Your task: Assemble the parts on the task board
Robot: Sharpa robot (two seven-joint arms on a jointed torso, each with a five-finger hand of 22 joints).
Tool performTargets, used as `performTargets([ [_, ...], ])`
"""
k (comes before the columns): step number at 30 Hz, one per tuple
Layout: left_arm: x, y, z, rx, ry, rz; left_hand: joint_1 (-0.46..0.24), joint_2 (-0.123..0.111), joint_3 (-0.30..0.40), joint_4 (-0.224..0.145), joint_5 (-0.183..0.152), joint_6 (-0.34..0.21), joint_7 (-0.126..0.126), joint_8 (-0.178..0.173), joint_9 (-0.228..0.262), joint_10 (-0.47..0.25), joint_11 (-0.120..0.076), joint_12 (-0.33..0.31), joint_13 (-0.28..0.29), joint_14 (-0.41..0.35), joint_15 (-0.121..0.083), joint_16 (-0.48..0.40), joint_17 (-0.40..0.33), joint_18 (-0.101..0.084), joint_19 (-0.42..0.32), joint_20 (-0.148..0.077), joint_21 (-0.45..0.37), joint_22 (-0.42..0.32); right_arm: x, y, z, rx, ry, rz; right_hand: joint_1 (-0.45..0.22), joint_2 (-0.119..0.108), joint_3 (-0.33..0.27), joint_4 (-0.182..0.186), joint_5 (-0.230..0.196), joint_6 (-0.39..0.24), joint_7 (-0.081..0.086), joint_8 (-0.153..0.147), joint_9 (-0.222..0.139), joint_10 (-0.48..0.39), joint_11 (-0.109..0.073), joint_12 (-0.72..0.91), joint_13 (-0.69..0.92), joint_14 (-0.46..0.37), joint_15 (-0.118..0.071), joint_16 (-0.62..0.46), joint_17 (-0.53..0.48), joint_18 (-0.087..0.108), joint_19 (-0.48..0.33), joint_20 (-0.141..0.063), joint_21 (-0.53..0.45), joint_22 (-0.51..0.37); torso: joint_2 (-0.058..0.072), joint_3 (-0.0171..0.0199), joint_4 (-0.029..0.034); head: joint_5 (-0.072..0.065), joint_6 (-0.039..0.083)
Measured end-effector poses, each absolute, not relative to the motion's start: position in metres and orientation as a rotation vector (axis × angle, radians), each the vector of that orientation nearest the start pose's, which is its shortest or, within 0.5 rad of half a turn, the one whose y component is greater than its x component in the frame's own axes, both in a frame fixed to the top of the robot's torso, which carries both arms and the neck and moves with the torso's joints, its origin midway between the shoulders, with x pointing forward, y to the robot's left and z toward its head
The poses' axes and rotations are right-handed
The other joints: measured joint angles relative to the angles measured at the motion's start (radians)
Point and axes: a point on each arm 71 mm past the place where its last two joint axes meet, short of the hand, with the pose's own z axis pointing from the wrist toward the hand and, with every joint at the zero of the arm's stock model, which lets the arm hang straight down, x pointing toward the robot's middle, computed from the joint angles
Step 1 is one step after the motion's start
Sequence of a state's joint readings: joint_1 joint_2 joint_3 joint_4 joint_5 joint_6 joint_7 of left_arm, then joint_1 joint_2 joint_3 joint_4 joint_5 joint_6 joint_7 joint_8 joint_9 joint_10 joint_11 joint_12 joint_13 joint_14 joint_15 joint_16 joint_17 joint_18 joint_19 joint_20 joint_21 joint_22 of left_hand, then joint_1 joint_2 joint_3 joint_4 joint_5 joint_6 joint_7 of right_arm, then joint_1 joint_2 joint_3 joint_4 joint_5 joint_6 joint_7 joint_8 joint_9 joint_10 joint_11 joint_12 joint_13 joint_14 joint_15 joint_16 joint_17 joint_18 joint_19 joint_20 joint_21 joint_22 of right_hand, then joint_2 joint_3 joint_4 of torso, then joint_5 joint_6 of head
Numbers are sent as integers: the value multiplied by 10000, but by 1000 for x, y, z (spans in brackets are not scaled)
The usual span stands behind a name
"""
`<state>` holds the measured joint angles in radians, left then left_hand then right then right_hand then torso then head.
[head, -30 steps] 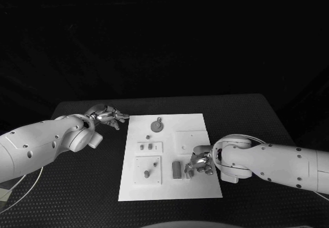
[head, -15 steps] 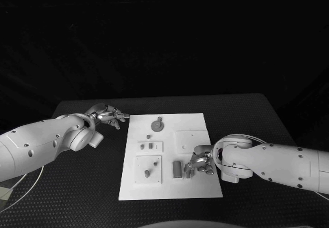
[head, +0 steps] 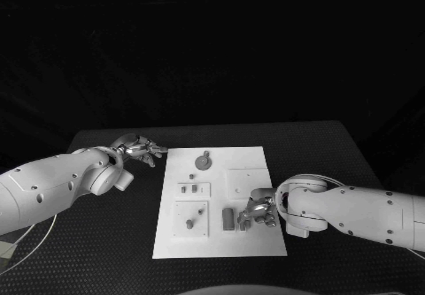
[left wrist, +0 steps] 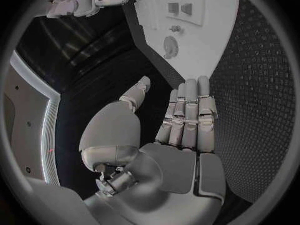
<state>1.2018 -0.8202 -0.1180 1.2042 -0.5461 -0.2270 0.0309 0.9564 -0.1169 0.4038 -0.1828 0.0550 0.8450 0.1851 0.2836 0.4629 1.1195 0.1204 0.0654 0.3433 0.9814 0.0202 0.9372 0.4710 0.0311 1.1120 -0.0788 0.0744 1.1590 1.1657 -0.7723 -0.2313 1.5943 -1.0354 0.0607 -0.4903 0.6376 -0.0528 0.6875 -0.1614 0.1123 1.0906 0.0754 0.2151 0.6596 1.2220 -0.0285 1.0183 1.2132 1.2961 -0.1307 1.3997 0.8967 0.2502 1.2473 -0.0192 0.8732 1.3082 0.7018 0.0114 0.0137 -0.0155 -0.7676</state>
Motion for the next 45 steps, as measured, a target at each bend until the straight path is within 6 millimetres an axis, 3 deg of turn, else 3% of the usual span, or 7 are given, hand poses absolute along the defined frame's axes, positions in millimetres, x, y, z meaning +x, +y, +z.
performTargets([
  [6, 524, 298, -238, -8001, 18158, -8529, 0, 0, 0, 0, 0, 0, 0, 0, -7, 0, 0, 0, 0, 0, 0, 0, 0, -1, 15, -15, 0, 0, 413, -174, -296, 963, 24841, 4891, -4, -3, 0, 0, 0, -1, -1, -1, -4, 0, 0, 0, 10, -4, 4, 0, -10, 10, 0, 0, 0, 0, 0, 2, 0, -5, 7],
  [15, 524, 299, -238, -7997, 18157, -8515, 0, 0, 0, 0, 0, 0, 0, 0, -7, 0, 0, 0, 0, 0, 0, 0, -2, 0, 15, -14, 0, 0, 418, -192, -290, 1327, 23730, 4873, 513, -929, 227, -227, 0, -206, 52, -1, -23, -18, 17, 1, 9, -30, 0, 1, -12, 11, 84, -127, 0, 0, 0, 1, -1, -5, 24],
  [17, 524, 299, -238, -7997, 18156, -8512, 0, 0, 0, 0, 0, 0, 0, 0, -7, 0, 0, 0, 0, 0, 0, 0, -2, 0, 14, -14, 0, 0, 420, -194, -287, 1372, 23388, 5101, 897, -993, 332, -368, 0, -367, 71, -80, -23, -20, 18, 1, 9, -33, 2, 1, -20, -21, 103, -148, 0, -1, 0, 1, -1, 4, 28],
  [25, 524, 299, -238, -7996, 18156, -8506, 0, 0, 0, 0, 0, 0, 0, 0, -7, 0, 0, 0, 0, 0, 0, 0, 5, 0, 14, -13, 0, 1, 424, -195, -278, 882, 22011, 6258, 3007, -864, 370, -981, 0, -463, 65, -90, 63, -32, 109, 1, 21, 36, 81, 1, -50, -70, 139, -183, -1, 0, 0, 6, -1, 10, 35],
  [28, 524, 299, -238, -7995, 18156, -8505, 0, 0, 0, 0, 0, 0, 0, 0, -6, 0, 0, 0, 0, 0, 0, 0, 8, 0, 13, -13, 0, 1, 425, -196, -276, 633, 21616, 6605, 3293, -824, 299, -1052, 0, -613, 70, -97, 57, -70, 184, 1, 18, 42, 128, 1, -66, -91, 139, -183, -1, -1, 0, 6, -4, 12, 35],
  [39, 524, 299, -238, -7991, 18157, -8503, 0, 0, -27, 27, 0, 0, 0, 0, -6, 0, 0, 0, 0, 0, 0, 0, 6, 0, 12, -12, 0, 1, 424, -188, -272, -792, 20882, 7510, 4275, -92, 234, -1256, 0, -847, 130, -259, -186, -90, 270, 1, -55, -9, 238, -41, -77, -79, -23, -91, -42, 0, 3, 9, -2, 14, 43],
  [45, 524, 299, -238, -7991, 18157, -8499, 0, 0, -27, 27, 0, 0, 0, 0, -5, 0, 0, 0, 0, 0, 0, 0, 6, 0, 11, -11, 0, 1, 423, -184, -274, -1272, 20831, 7587, 4303, -65, 161, -1214, 0, -809, 172, -258, -249, -90, 270, 0, -67, -29, 258, -41, -76, -75, -58, -56, -40, 0, 3, 9, 1, 7, 43],
])
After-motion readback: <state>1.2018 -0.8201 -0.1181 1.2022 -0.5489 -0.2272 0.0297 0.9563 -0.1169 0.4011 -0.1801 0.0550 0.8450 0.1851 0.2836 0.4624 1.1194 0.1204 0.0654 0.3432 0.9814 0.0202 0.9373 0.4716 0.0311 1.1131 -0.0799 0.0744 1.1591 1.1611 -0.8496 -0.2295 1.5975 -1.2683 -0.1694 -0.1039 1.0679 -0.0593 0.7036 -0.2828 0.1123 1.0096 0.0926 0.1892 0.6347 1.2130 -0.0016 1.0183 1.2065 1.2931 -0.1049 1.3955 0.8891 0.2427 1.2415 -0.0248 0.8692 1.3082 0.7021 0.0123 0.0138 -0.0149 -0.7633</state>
